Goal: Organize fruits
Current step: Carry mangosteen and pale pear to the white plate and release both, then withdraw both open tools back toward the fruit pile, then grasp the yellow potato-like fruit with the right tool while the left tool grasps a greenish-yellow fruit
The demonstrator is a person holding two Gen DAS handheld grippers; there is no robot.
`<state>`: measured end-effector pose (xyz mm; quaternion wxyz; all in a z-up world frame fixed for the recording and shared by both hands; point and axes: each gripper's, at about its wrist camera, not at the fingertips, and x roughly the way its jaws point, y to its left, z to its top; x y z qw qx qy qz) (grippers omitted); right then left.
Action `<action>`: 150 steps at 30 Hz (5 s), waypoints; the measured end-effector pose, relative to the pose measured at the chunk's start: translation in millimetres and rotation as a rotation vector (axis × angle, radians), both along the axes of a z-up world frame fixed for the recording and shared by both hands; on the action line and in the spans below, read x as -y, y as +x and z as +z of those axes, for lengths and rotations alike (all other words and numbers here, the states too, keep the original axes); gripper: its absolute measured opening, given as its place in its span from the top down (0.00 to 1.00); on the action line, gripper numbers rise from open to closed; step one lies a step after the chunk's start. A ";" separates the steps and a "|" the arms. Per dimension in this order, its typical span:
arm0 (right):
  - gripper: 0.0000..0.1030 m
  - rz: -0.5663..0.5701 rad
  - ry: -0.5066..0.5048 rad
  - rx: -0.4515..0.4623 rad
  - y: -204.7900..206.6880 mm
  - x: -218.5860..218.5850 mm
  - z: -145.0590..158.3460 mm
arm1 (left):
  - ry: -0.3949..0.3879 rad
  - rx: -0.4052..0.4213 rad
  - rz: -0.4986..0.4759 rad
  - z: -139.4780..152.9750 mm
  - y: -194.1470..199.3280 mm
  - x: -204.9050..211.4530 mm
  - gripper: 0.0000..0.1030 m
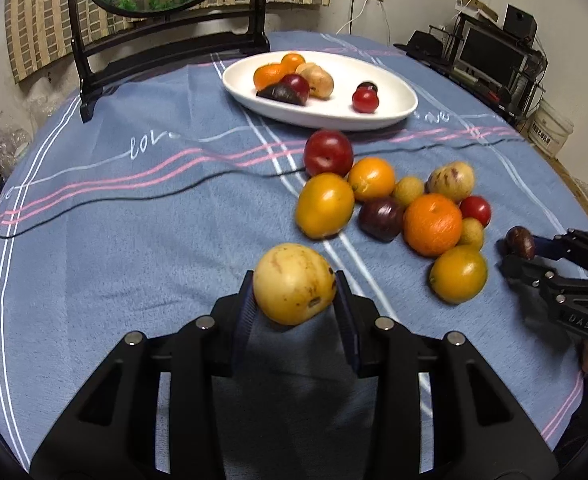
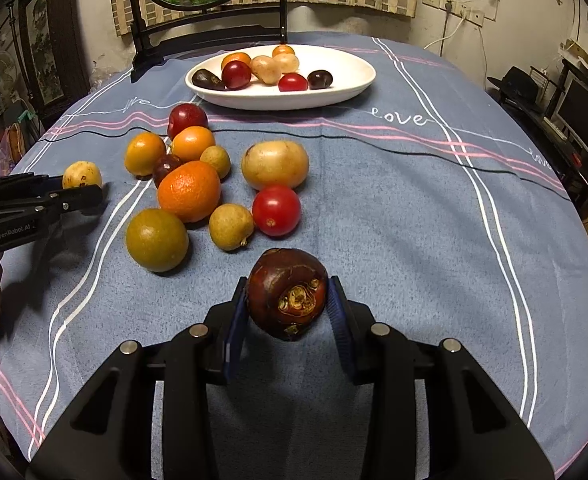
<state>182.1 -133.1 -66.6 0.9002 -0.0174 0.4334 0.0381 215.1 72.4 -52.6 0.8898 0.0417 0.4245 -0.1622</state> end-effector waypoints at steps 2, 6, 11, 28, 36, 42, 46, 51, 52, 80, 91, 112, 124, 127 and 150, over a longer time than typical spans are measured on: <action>0.62 0.000 0.003 0.003 3.1 1.5 1.1 | -0.013 0.007 0.003 5.4 1.8 0.9 0.63; 0.62 0.007 0.008 0.014 10.6 5.9 6.5 | -0.026 0.013 -0.005 16.3 11.2 7.5 0.63; 0.62 0.013 0.009 0.047 24.7 14.3 22.0 | -0.028 0.019 -0.027 35.9 37.2 26.3 0.63; 0.62 0.053 0.091 0.142 186.4 38.2 62.0 | -0.043 0.067 0.007 67.0 190.0 98.1 0.62; 0.62 0.088 0.095 0.127 225.8 30.3 48.3 | -0.023 0.010 0.082 41.2 230.1 93.0 0.61; 0.50 0.107 0.086 0.155 219.9 28.0 57.1 | 0.008 0.086 0.124 51.1 221.1 86.2 0.21; 0.48 0.081 0.095 0.184 188.6 35.2 73.3 | -0.001 0.106 0.113 66.7 196.8 78.1 0.13; 0.48 0.066 0.066 0.184 132.1 34.9 74.2 | 0.031 0.139 0.061 73.4 143.4 68.9 0.09; 0.48 0.063 0.067 0.176 122.3 34.1 71.6 | 0.035 0.139 0.047 71.5 134.0 67.0 0.09; 0.48 0.007 0.016 -0.026 80.7 -13.2 8.9 | -0.018 0.074 -0.263 28.5 12.5 59.6 0.09; 0.57 0.009 -0.018 -0.028 87.3 -21.7 6.0 | -0.010 0.059 -0.239 22.2 13.5 52.5 0.09; 0.58 -0.203 0.059 0.084 -3.8 33.4 29.1 | -0.010 -0.008 -0.394 4.3 -14.5 81.0 0.34; 0.58 -0.182 0.073 0.076 -15.2 34.5 25.5 | 0.017 -0.010 -0.346 -4.3 -16.4 88.6 0.34; 0.58 -0.178 0.074 0.071 -14.2 34.5 24.9 | 0.028 -0.011 -0.337 -6.6 -16.2 90.7 0.34; 0.58 -0.156 0.077 0.063 -12.4 28.9 19.3 | 0.018 -0.037 -0.343 -11.5 -16.3 96.2 0.58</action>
